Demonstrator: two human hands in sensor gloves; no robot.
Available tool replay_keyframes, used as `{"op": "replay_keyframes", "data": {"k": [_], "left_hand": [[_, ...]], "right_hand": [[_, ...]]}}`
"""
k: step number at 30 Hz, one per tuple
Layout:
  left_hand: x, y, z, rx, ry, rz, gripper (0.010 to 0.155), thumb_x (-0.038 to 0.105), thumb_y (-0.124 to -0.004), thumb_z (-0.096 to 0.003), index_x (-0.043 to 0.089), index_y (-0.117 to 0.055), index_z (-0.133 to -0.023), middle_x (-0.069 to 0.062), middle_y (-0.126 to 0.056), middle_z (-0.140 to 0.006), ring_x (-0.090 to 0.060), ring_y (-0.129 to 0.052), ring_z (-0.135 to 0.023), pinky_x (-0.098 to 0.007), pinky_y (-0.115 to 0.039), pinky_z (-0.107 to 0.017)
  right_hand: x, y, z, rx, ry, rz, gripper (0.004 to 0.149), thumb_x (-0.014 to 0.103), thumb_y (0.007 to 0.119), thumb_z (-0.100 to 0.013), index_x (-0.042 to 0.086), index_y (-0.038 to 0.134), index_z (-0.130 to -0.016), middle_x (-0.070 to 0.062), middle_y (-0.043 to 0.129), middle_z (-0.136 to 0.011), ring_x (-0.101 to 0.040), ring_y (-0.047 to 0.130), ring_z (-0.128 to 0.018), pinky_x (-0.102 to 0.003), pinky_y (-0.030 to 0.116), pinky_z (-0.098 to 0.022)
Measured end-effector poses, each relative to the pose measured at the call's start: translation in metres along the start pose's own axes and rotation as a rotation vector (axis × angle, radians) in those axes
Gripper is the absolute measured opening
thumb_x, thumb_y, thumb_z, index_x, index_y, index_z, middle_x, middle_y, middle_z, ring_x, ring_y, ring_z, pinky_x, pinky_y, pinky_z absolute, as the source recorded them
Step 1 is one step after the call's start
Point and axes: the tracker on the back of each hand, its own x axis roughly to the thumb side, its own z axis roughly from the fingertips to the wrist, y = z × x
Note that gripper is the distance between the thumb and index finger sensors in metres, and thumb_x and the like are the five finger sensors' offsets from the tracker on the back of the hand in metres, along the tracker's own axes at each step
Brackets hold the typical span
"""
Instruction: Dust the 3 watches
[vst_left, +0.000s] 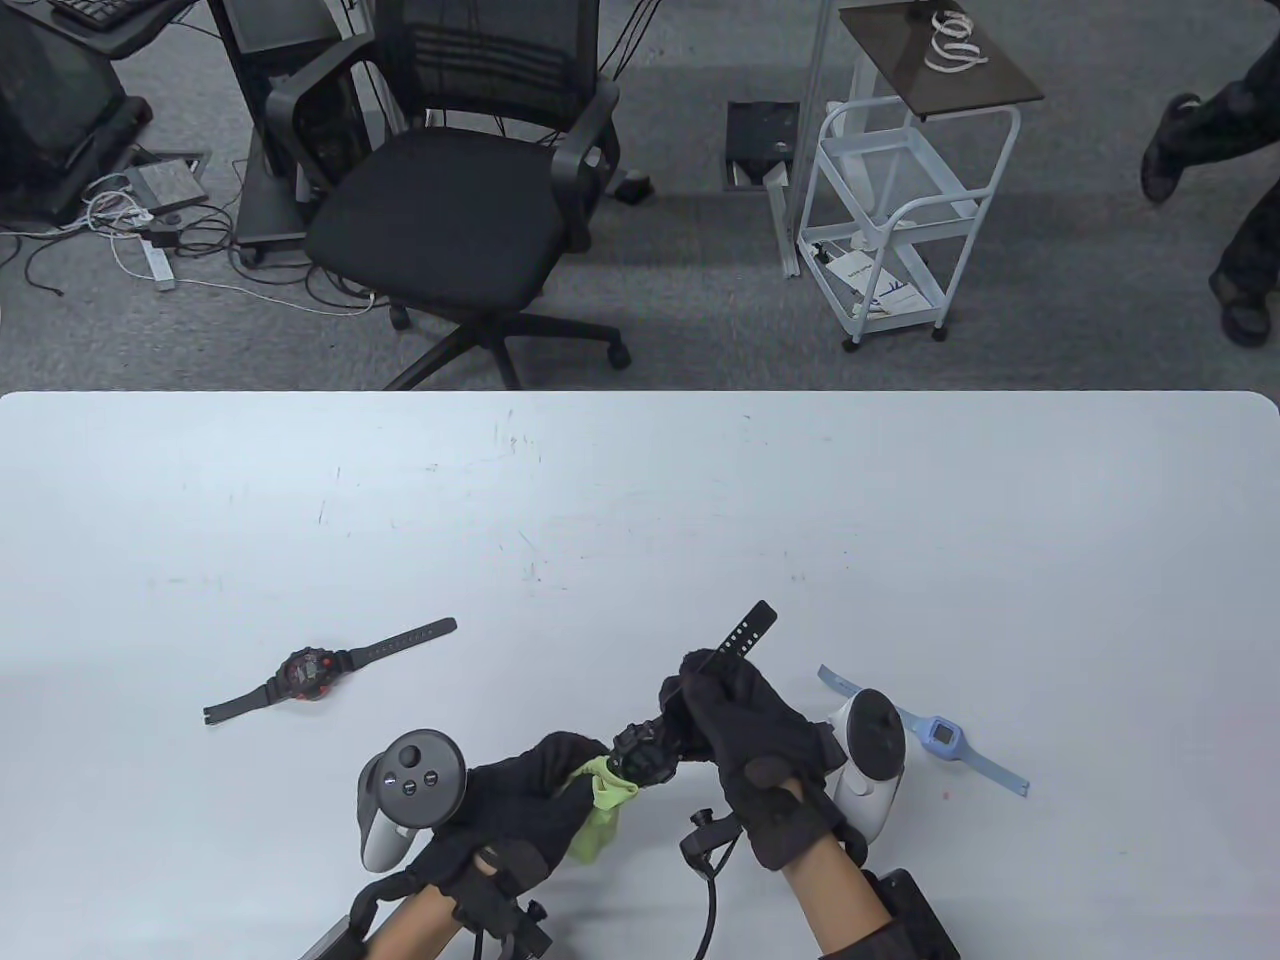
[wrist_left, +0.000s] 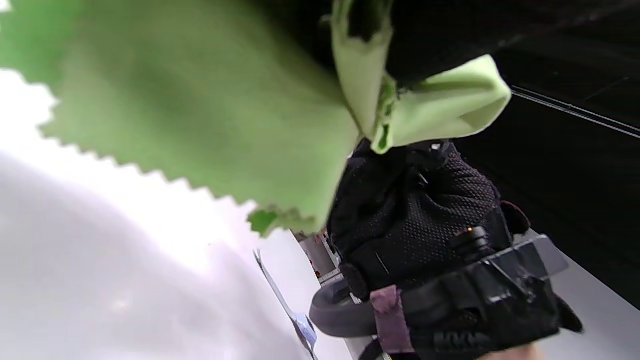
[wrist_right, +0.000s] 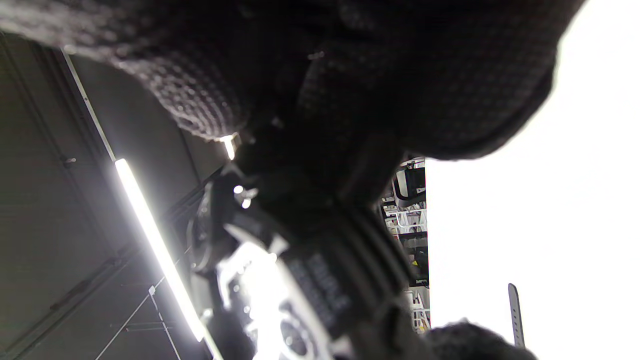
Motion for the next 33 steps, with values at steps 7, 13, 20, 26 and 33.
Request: {"op": "replay_keyframes", "data": {"k": [7,13,20,26,33], "left_hand": [[-0.0007,0.0057,0.0012,0.035,0.004,-0.075,0.045,0.046,-0.088,-0.0481,0.01,-0.093,-0.073,-0.007,-0.106,-0.051,-0.025,-0.109,-0.034,-0.058,-0.089,-0.043],[-0.0002,0.0036,-0.0018,-0.019,0.008,-0.07,0.047,0.034,-0.084,-0.0482,0.006,-0.086,-0.086,-0.013,-0.103,-0.064,-0.027,-0.109,-0.046,-0.06,-0.087,-0.047],[0.0013,0.0105,0.0012,0.05,0.003,-0.166,0.043,0.047,-0.088,-0.048,0.011,-0.093,-0.071,-0.005,-0.105,-0.051,-0.026,-0.108,-0.034,-0.058,-0.088,-0.043],[0.0028,0.007,-0.0005,-0.002,0.0,-0.154,0.046,0.036,-0.084,-0.0488,0.008,-0.087,-0.085,-0.013,-0.102,-0.066,-0.029,-0.109,-0.047,-0.061,-0.086,-0.048],[0.004,0.01,0.0002,0.027,0.022,-0.207,0.046,0.041,-0.084,-0.0478,0.006,-0.092,-0.076,-0.009,-0.105,-0.053,-0.024,-0.11,-0.034,-0.057,-0.089,-0.042]], "right_hand": [[0.0012,-0.0018,0.0003,-0.009,-0.004,-0.001,0.046,0.043,0.084,-0.047,0.018,0.085,-0.085,-0.002,0.101,-0.071,-0.012,0.11,-0.044,-0.041,0.093,-0.034],[0.0013,-0.0017,0.0003,-0.005,-0.012,0.014,0.045,0.042,0.084,-0.047,0.018,0.085,-0.085,-0.002,0.101,-0.07,-0.012,0.11,-0.045,-0.041,0.093,-0.034],[0.0021,-0.0031,0.0005,-0.019,-0.017,0.004,0.045,0.042,0.085,-0.047,0.019,0.085,-0.085,-0.002,0.101,-0.071,-0.012,0.11,-0.045,-0.041,0.093,-0.034],[0.0027,-0.0042,0.0008,-0.02,-0.02,0.004,0.045,0.042,0.085,-0.047,0.019,0.085,-0.085,-0.002,0.101,-0.071,-0.013,0.11,-0.045,-0.042,0.092,-0.034],[0.0032,-0.0036,0.0009,-0.017,-0.026,0.005,0.045,0.042,0.084,-0.047,0.018,0.085,-0.085,-0.002,0.101,-0.071,-0.013,0.11,-0.046,-0.042,0.092,-0.035]]}}
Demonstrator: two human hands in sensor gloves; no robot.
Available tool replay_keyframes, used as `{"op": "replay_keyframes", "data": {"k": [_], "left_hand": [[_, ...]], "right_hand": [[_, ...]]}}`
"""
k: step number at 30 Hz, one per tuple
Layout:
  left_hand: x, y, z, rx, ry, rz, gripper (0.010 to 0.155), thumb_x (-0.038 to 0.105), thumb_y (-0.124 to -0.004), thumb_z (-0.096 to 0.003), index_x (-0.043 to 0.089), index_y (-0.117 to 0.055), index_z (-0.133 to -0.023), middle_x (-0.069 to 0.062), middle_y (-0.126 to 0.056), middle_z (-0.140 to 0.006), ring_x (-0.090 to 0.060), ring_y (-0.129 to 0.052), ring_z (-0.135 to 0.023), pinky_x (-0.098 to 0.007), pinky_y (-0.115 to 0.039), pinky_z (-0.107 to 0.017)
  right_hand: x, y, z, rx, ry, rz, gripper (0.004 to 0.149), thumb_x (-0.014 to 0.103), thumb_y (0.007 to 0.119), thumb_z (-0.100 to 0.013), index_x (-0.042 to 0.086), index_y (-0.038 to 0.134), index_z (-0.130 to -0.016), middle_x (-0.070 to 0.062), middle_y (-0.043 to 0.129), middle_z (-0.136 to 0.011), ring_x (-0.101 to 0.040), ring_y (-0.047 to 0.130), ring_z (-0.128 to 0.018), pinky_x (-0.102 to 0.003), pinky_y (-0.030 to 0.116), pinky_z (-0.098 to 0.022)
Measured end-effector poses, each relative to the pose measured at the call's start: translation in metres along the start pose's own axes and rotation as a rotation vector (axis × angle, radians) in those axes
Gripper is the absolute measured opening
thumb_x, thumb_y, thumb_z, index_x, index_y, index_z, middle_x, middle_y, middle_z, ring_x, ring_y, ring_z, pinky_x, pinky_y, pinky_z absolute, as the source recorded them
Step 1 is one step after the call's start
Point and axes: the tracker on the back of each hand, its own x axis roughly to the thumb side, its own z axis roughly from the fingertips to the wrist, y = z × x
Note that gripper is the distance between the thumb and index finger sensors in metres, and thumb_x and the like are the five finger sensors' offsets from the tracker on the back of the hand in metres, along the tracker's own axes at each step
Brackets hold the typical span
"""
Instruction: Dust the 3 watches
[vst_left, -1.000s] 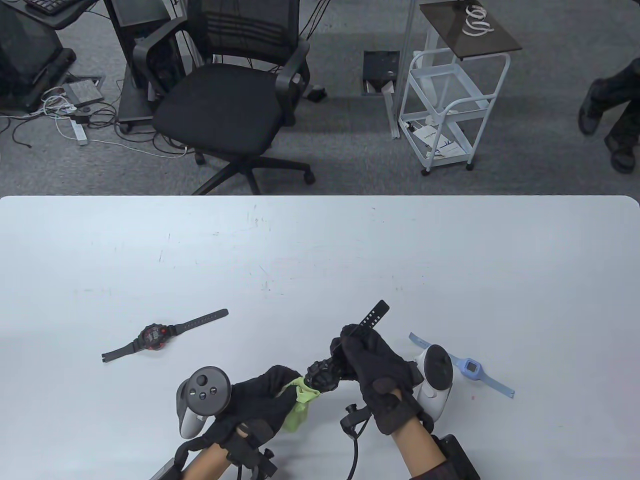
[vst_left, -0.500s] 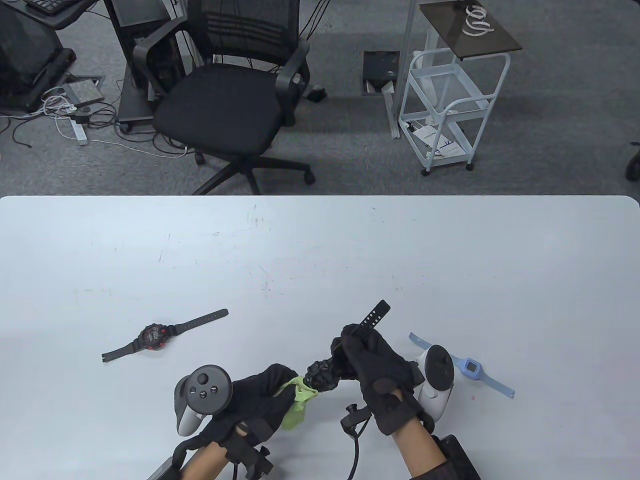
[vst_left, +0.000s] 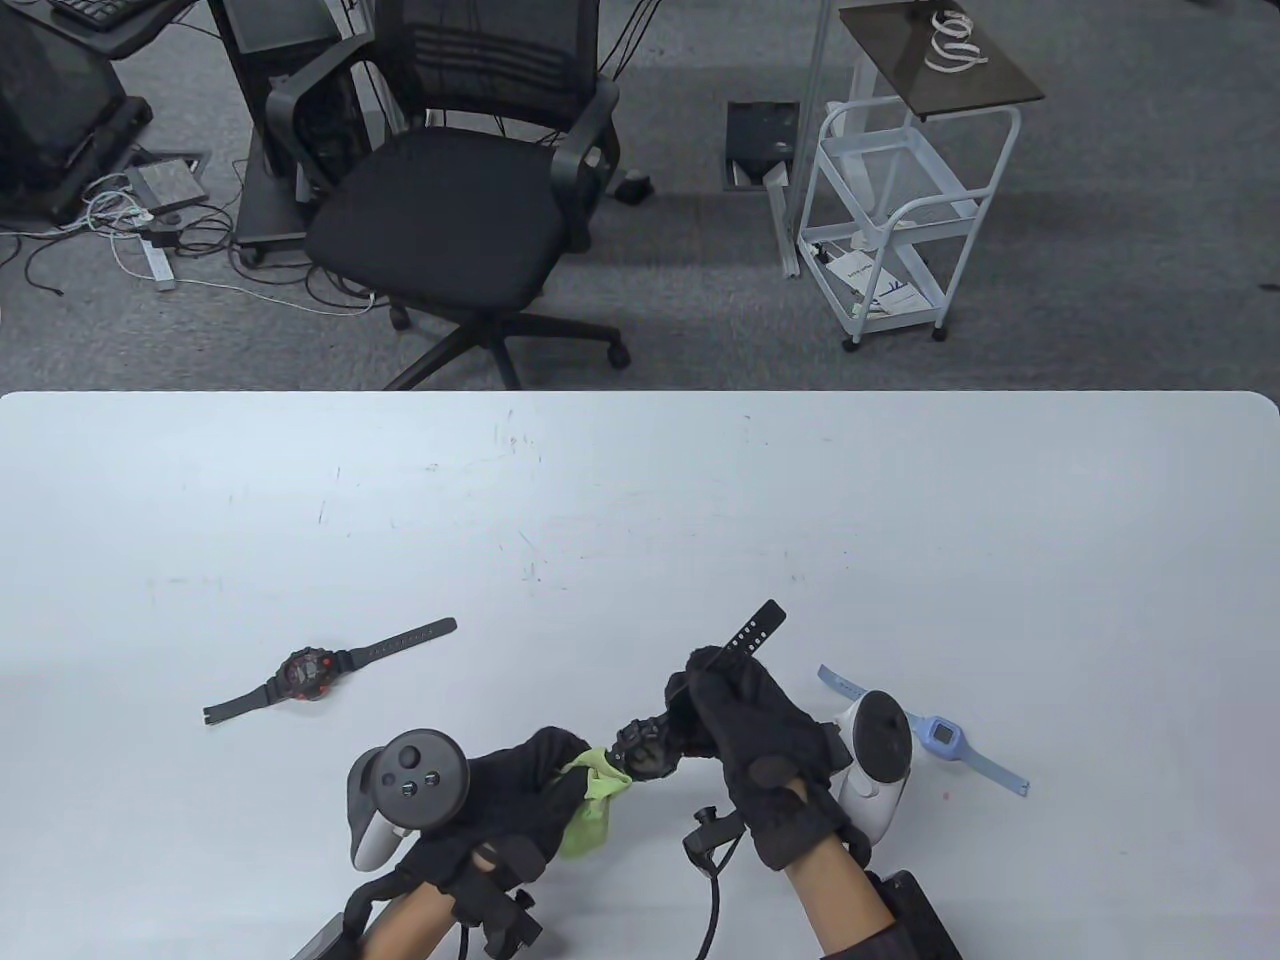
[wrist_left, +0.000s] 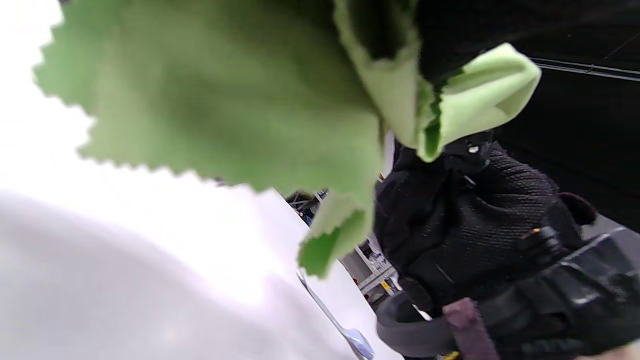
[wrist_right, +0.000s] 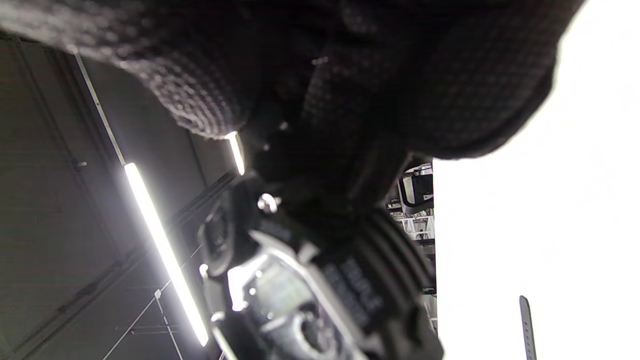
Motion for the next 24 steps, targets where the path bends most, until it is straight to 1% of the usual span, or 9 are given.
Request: {"op": "replay_keyframes", "data": {"k": [4,9,11,13,16,18,20,22,24], "left_hand": [[0.0053,0.0031,0.0025,0.048,-0.012,-0.076,0.046,0.046,-0.085,-0.0481,0.008,-0.094,-0.072,-0.006,-0.105,-0.048,-0.022,-0.109,-0.029,-0.055,-0.09,-0.04],[0.0028,0.0015,0.0013,0.019,0.019,0.014,0.048,0.036,-0.082,-0.0476,0.007,-0.087,-0.085,-0.01,-0.103,-0.063,-0.027,-0.109,-0.045,-0.06,-0.086,-0.047],[0.0006,0.0016,0.0004,0.0,0.042,0.039,0.048,0.035,-0.082,-0.0467,0.007,-0.086,-0.086,-0.01,-0.103,-0.066,-0.028,-0.109,-0.047,-0.06,-0.087,-0.048],[-0.0012,0.0024,0.0005,0.015,0.052,0.045,0.048,0.035,-0.084,-0.0459,0.008,-0.089,-0.085,-0.01,-0.105,-0.065,-0.028,-0.111,-0.047,-0.059,-0.088,-0.048],[-0.0016,0.0031,0.0015,0.035,0.053,0.022,0.046,0.04,-0.086,-0.0467,0.007,-0.092,-0.078,-0.008,-0.108,-0.056,-0.026,-0.112,-0.039,-0.057,-0.09,-0.043],[0.0,0.0028,0.0016,0.05,0.031,-0.025,0.046,0.045,-0.087,-0.0476,0.008,-0.095,-0.073,-0.006,-0.108,-0.049,-0.025,-0.111,-0.031,-0.056,-0.091,-0.039],[0.0023,0.0032,0.0017,0.036,0.028,-0.076,0.045,0.049,-0.087,-0.0486,0.011,-0.096,-0.07,-0.003,-0.106,-0.047,-0.024,-0.11,-0.031,-0.056,-0.09,-0.04],[0.0028,0.0037,0.0022,0.053,0.021,-0.063,0.045,0.049,-0.088,-0.0486,0.011,-0.097,-0.071,-0.005,-0.106,-0.048,-0.025,-0.11,-0.032,-0.057,-0.089,-0.041],[0.0032,0.0034,0.0011,0.025,0.021,-0.029,0.045,0.043,-0.085,-0.0487,0.01,-0.094,-0.078,-0.008,-0.105,-0.054,-0.027,-0.109,-0.037,-0.058,-0.088,-0.043]], "right_hand": [[0.0006,0.0001,0.0008,-0.012,-0.009,-0.001,0.045,0.042,0.084,-0.047,0.019,0.085,-0.085,-0.001,0.101,-0.071,-0.013,0.11,-0.046,-0.042,0.093,-0.035],[0.002,-0.0003,0.0012,-0.015,-0.018,0.001,0.045,0.042,0.084,-0.047,0.019,0.085,-0.085,-0.001,0.101,-0.072,-0.013,0.11,-0.046,-0.042,0.093,-0.035],[0.0016,-0.0003,0.0009,-0.016,-0.019,0.008,0.045,0.042,0.085,-0.046,0.019,0.085,-0.085,-0.001,0.101,-0.071,-0.013,0.111,-0.046,-0.042,0.093,-0.035],[0.0017,-0.0001,0.0009,-0.012,-0.021,0.009,0.045,0.042,0.085,-0.046,0.019,0.085,-0.085,-0.001,0.101,-0.072,-0.013,0.111,-0.047,-0.042,0.093,-0.035],[0.0019,0.0005,0.0012,-0.012,-0.022,0.004,0.045,0.042,0.085,-0.046,0.019,0.086,-0.085,-0.001,0.101,-0.071,-0.013,0.111,-0.046,-0.041,0.093,-0.035],[0.0026,0.0011,0.0014,-0.013,-0.026,-0.002,0.045,0.042,0.085,-0.046,0.019,0.086,-0.085,-0.001,0.101,-0.071,-0.013,0.111,-0.047,-0.041,0.093,-0.035],[0.0025,0.0007,0.0015,-0.015,-0.029,0.004,0.045,0.042,0.085,-0.046,0.019,0.086,-0.085,-0.001,0.101,-0.071,-0.013,0.111,-0.046,-0.041,0.093,-0.035],[0.002,0.0,0.0016,-0.02,-0.027,0.005,0.045,0.042,0.084,-0.046,0.019,0.085,-0.085,-0.001,0.101,-0.071,-0.013,0.11,-0.046,-0.041,0.093,-0.035],[0.0022,-0.0005,0.0014,-0.022,-0.027,0.003,0.045,0.042,0.085,-0.046,0.019,0.085,-0.085,-0.001,0.101,-0.072,-0.013,0.11,-0.047,-0.042,0.092,-0.035]]}}
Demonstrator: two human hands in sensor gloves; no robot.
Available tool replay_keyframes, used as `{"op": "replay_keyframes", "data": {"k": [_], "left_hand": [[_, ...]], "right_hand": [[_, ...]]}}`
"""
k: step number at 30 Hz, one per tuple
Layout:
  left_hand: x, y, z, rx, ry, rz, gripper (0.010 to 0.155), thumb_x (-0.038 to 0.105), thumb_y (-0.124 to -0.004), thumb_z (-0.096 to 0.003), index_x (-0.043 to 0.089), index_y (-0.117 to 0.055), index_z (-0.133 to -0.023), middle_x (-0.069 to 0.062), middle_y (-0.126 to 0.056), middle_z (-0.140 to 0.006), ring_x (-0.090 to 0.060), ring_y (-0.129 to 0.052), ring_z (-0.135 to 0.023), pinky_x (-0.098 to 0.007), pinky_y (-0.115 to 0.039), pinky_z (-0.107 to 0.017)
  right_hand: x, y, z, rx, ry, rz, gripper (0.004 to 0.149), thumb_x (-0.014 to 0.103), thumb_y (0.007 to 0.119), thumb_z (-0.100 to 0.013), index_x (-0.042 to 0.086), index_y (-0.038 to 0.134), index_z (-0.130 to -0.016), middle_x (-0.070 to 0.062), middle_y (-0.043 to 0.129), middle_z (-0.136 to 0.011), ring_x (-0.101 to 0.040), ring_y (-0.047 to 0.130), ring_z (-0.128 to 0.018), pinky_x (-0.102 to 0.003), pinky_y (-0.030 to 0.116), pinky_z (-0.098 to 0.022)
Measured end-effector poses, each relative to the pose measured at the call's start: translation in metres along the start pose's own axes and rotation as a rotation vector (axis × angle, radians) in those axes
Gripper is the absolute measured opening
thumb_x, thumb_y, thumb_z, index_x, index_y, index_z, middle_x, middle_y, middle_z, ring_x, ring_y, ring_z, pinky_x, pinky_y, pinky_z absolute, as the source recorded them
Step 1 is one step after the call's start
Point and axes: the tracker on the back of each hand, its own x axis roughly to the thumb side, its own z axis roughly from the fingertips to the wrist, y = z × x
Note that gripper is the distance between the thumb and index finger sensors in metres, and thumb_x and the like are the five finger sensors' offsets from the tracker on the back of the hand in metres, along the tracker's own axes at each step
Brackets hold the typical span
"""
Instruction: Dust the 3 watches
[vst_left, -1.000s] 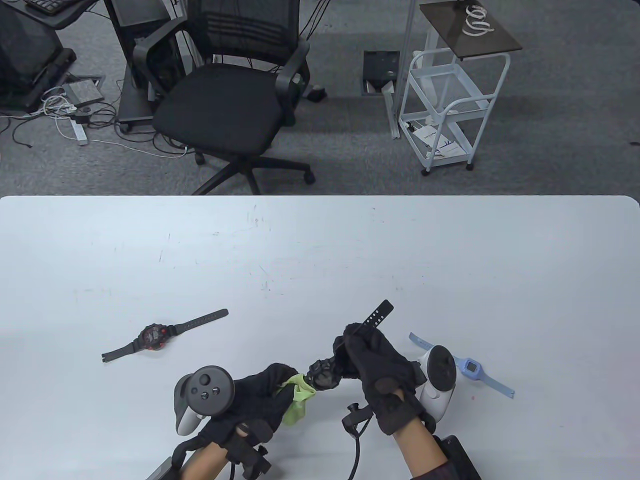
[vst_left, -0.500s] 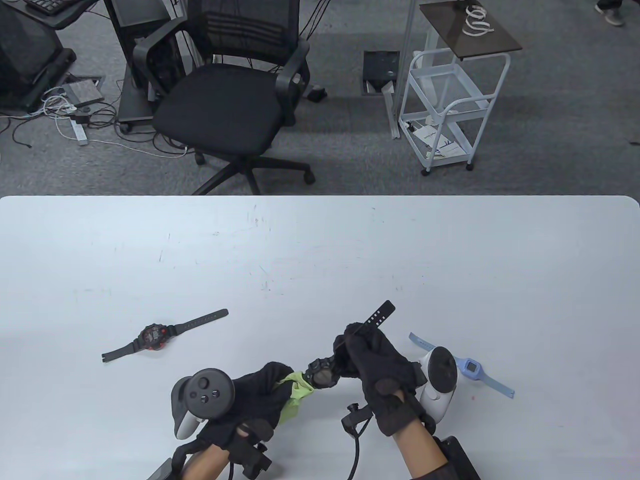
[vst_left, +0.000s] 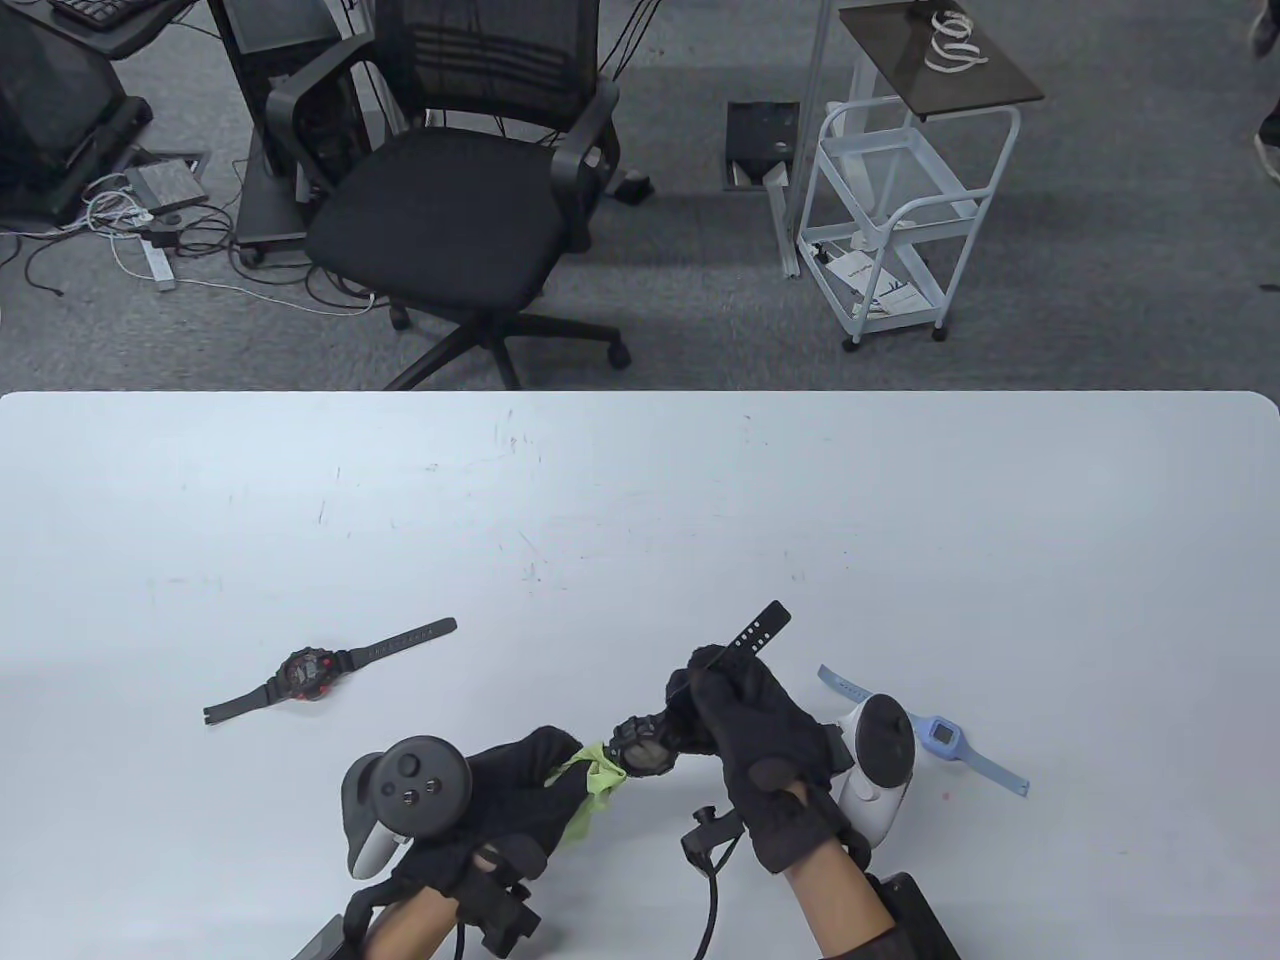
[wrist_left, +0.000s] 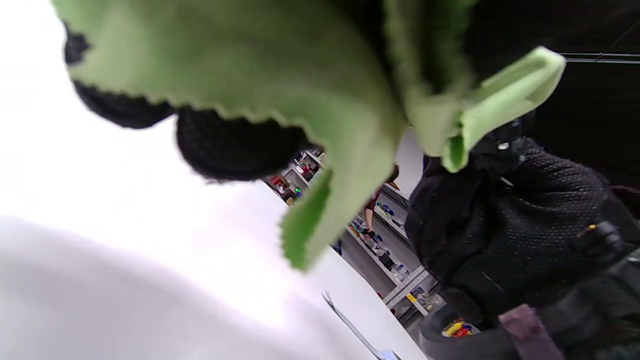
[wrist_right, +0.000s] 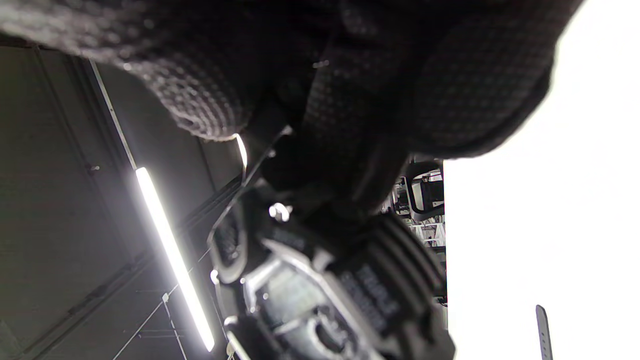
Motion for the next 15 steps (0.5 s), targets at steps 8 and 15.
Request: {"op": "replay_keyframes", "data": {"k": [8,15], "left_hand": [[0.0004,-0.0049,-0.0036,-0.16,0.04,0.071,0.051,0.028,-0.077,-0.0487,0.005,-0.079,-0.094,-0.013,-0.099,-0.076,-0.033,-0.106,-0.059,-0.063,-0.083,-0.054],[-0.0035,-0.0017,-0.0017,-0.059,0.082,-0.012,0.055,0.039,-0.087,-0.0467,-0.003,-0.09,-0.082,-0.01,-0.111,-0.054,-0.027,-0.116,-0.037,-0.055,-0.094,-0.043]], "right_hand": [[0.0002,-0.0008,-0.0002,-0.007,-0.007,0.006,0.045,0.042,0.085,-0.046,0.019,0.086,-0.085,-0.001,0.101,-0.071,-0.013,0.11,-0.046,-0.042,0.092,-0.035],[0.0005,0.0014,0.0007,-0.001,-0.012,-0.006,0.045,0.042,0.085,-0.046,0.019,0.086,-0.084,-0.001,0.102,-0.071,-0.013,0.111,-0.046,-0.041,0.093,-0.035]]}}
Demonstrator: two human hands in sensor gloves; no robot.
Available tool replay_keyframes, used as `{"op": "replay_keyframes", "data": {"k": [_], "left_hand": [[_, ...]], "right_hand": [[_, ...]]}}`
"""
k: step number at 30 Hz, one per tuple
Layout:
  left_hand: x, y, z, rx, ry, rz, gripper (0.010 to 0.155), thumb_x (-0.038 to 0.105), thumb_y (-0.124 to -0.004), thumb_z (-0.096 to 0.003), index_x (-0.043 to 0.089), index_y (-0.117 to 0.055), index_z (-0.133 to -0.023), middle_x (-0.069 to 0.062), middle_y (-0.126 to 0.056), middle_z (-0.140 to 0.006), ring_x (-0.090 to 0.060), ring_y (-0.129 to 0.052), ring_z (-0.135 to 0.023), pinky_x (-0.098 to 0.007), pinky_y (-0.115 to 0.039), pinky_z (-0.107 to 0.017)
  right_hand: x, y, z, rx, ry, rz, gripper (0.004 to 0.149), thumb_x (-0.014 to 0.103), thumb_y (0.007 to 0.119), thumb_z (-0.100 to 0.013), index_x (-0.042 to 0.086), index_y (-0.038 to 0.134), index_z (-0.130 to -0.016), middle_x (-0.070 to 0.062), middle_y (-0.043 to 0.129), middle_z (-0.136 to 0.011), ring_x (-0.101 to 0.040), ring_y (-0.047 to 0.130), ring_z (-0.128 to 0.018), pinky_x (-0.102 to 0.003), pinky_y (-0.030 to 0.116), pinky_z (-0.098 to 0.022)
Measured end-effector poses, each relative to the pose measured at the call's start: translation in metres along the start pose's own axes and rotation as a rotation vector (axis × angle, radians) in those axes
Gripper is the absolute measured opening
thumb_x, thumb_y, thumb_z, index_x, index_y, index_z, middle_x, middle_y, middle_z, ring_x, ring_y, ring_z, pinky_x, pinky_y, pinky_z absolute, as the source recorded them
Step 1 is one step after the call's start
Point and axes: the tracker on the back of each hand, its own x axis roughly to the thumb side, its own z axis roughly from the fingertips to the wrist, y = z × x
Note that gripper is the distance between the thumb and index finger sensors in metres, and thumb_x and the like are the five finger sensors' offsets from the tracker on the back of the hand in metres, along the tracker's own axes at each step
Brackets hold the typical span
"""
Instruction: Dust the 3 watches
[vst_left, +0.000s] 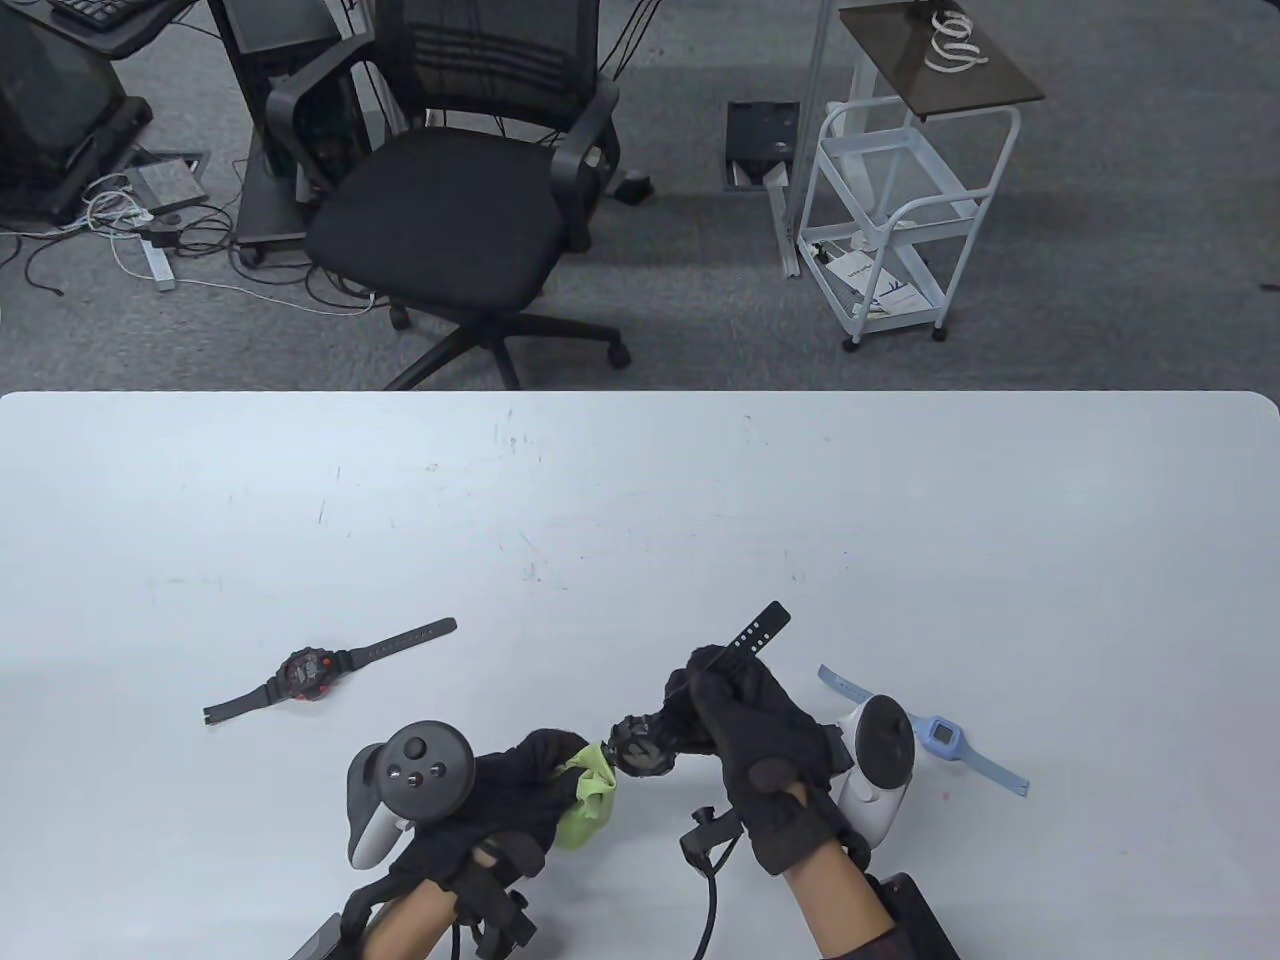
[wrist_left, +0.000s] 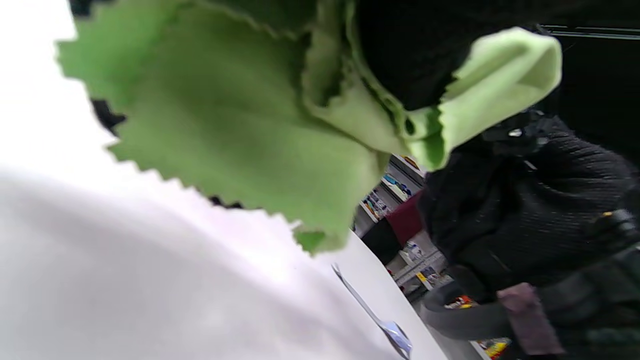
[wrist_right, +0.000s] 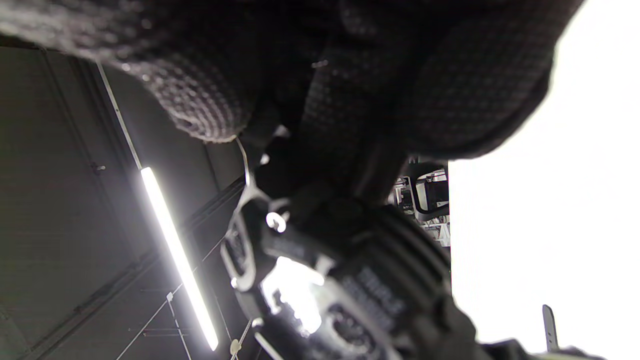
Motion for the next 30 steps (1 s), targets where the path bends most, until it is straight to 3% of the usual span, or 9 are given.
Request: {"op": "replay_keyframes", "data": {"k": [3,10,15,19,26,30], "left_hand": [[0.0028,-0.0005,0.0008,0.013,0.0,-0.095,0.055,0.043,-0.086,-0.0464,-0.003,-0.093,-0.076,-0.007,-0.111,-0.046,-0.023,-0.115,-0.026,-0.052,-0.096,-0.034],[0.0054,0.0014,0.0022,0.034,-0.024,-0.145,0.055,0.051,-0.086,-0.0465,0.003,-0.093,-0.073,-0.004,-0.109,-0.045,-0.022,-0.114,-0.027,-0.052,-0.094,-0.035],[0.0045,0.0019,0.0014,0.015,-0.036,-0.027,0.052,0.038,-0.084,-0.0432,0.002,-0.09,-0.082,-0.007,-0.108,-0.056,-0.026,-0.114,-0.039,-0.055,-0.092,-0.044],[0.0044,0.0008,-0.0001,-0.02,-0.042,-0.037,0.053,0.032,-0.083,-0.043,0.002,-0.087,-0.086,-0.008,-0.108,-0.062,-0.027,-0.114,-0.045,-0.056,-0.091,-0.048],[0.0053,0.0033,0.0013,0.014,-0.031,-0.161,0.054,0.044,-0.086,-0.0426,-0.001,-0.094,-0.072,-0.006,-0.112,-0.044,-0.021,-0.116,-0.024,-0.05,-0.096,-0.034],[0.0048,0.004,0.0018,0.024,-0.038,-0.194,0.053,0.051,-0.086,-0.0432,0.004,-0.096,-0.067,-0.001,-0.11,-0.038,-0.019,-0.114,-0.021,-0.049,-0.096,-0.033]], "right_hand": [[-0.001,-0.0005,0.0,-0.002,0.003,0.012,0.045,0.042,0.085,-0.046,0.019,0.086,-0.084,0.0,0.102,-0.071,-0.013,0.111,-0.046,-0.041,0.093,-0.035],[-0.0017,-0.0041,-0.0003,-0.021,0.012,0.0,0.045,0.042,0.085,-0.046,0.019,0.086,-0.085,0.0,0.101,-0.071,-0.012,0.111,-0.046,-0.041,0.093,-0.035],[-0.0015,-0.0043,-0.0003,-0.034,0.013,-0.002,0.045,0.042,0.085,-0.047,0.019,0.085,-0.085,-0.001,0.101,-0.071,-0.013,0.11,-0.046,-0.041,0.093,-0.035],[-0.0014,-0.0053,-0.0004,-0.04,0.013,0.008,0.045,0.042,0.085,-0.046,0.019,0.086,-0.085,-0.001,0.101,-0.071,-0.012,0.111,-0.046,-0.041,0.093,-0.035],[-0.0018,-0.0046,0.0002,-0.04,0.015,-0.001,0.045,0.042,0.085,-0.046,0.019,0.086,-0.085,-0.001,0.101,-0.071,-0.012,0.111,-0.046,-0.04,0.093,-0.034],[-0.0017,-0.0063,0.0004,-0.046,0.021,-0.01,0.045,0.042,0.084,-0.047,0.019,0.085,-0.085,-0.001,0.101,-0.071,-0.012,0.11,-0.046,-0.04,0.093,-0.034]]}}
